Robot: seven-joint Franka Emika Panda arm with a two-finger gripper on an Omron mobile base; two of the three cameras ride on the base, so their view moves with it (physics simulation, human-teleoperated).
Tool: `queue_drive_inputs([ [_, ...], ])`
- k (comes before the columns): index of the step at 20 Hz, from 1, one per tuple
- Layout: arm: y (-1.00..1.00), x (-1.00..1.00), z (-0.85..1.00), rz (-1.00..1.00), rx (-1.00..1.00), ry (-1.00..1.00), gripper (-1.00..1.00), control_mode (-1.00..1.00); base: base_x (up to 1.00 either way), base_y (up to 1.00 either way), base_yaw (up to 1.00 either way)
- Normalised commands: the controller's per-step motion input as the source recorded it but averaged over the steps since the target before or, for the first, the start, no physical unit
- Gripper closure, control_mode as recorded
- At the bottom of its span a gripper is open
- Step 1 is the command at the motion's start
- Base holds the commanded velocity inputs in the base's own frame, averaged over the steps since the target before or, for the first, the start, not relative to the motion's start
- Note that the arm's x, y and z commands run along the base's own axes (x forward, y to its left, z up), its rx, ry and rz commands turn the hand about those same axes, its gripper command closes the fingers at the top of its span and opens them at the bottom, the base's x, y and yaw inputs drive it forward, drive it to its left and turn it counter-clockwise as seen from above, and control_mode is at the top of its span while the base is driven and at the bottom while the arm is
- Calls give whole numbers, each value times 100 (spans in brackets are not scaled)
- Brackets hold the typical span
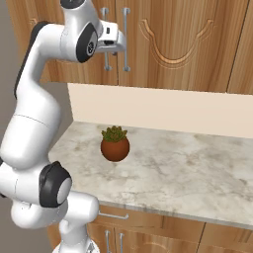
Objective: Move the bowls from the cabinet to the plates on the dining table.
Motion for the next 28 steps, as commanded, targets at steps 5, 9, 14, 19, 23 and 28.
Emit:
queue_drive_inputs([
  [5,0,39,0,0,0,0,-100,-100,0,0,0],
  [9,0,34,0,0,0,0,-100,-100,0,0,0],
  [14,0,27,0,0,0,0,-100,-100,0,0,0],
  [19,0,32,-6,0,0,-1,-100,-100,0,0,0],
  [23,0,46,-33,0,0,-12,-100,-100,0,0,0],
  [28,2,57,-44,0,-2,-18,-100,-100,0,0,0],
])
